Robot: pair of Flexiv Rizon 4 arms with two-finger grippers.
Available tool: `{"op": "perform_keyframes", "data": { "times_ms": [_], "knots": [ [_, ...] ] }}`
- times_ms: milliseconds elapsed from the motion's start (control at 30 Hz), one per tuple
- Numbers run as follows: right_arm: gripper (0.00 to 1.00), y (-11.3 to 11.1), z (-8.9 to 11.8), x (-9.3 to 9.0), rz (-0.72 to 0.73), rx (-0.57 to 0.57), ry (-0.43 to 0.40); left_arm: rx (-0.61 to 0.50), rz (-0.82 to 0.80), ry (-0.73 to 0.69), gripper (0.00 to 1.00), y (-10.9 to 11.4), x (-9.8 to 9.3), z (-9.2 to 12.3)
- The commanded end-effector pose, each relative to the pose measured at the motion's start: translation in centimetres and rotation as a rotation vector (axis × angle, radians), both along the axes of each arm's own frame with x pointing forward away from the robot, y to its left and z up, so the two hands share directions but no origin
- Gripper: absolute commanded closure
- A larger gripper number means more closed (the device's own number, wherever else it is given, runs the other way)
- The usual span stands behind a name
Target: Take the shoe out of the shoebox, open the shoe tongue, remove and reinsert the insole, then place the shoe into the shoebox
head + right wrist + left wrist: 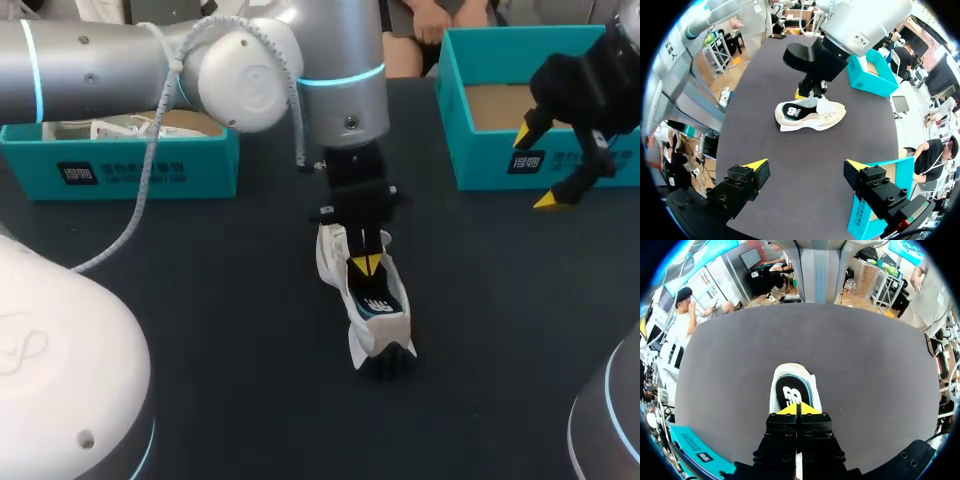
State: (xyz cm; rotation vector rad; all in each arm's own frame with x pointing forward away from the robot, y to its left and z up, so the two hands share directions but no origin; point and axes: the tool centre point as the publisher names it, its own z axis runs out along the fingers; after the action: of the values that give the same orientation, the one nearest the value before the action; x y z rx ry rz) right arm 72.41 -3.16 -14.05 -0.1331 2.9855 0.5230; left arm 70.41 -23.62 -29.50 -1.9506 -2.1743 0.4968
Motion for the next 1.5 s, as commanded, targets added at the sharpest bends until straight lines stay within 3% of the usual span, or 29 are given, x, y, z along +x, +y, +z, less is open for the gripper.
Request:
{"op": "perform_keyframes", "data": {
  "times_ms": [33,100,633,733,767,833,900,1167,1500],
  "knots": [
    [0.0,0.1,0.0,0.2,0.001,-0.003,0.003,0.032,-0.019,0.011,1.0,-1.2,-0.5,-2.3],
    [0.0,0.1,0.0,0.2,0.001,-0.003,0.003,0.036,-0.018,0.023,1.0,-1.5,-0.6,-3.2],
    [0.0,0.1,0.0,0.2,0.001,-0.003,0.003,0.036,-0.018,0.023,1.0,-1.5,-0.6,-3.2],
    [0.0,0.1,0.0,0.2,0.001,-0.003,0.003,0.048,0.004,-0.078,1.0,-1.5,-1.3,-3.7],
    [0.0,0.1,0.0,0.2,0.001,-0.003,0.003,0.074,0.077,-0.183,1.0,-1.7,-1.5,-4.0],
    [0.0,0.1,0.0,0.2,0.001,-0.003,0.003,0.06,0.027,-0.143,1.0,-1.8,-1.5,-4.3],
    [0.0,0.1,0.0,0.2,0.001,-0.003,0.003,0.079,0.059,-0.221,1.0,-2.0,-1.4,-4.7],
    [0.0,0.1,0.0,0.2,0.001,-0.003,0.003,0.078,0.066,-0.293,1.0,-1.8,-1.0,-6.2],
    [0.0,0.1,0.0,0.2,0.001,-0.003,0.003,0.066,0.038,-0.273,1.0,-1.6,-1.1,-8.5]
  ]
}}
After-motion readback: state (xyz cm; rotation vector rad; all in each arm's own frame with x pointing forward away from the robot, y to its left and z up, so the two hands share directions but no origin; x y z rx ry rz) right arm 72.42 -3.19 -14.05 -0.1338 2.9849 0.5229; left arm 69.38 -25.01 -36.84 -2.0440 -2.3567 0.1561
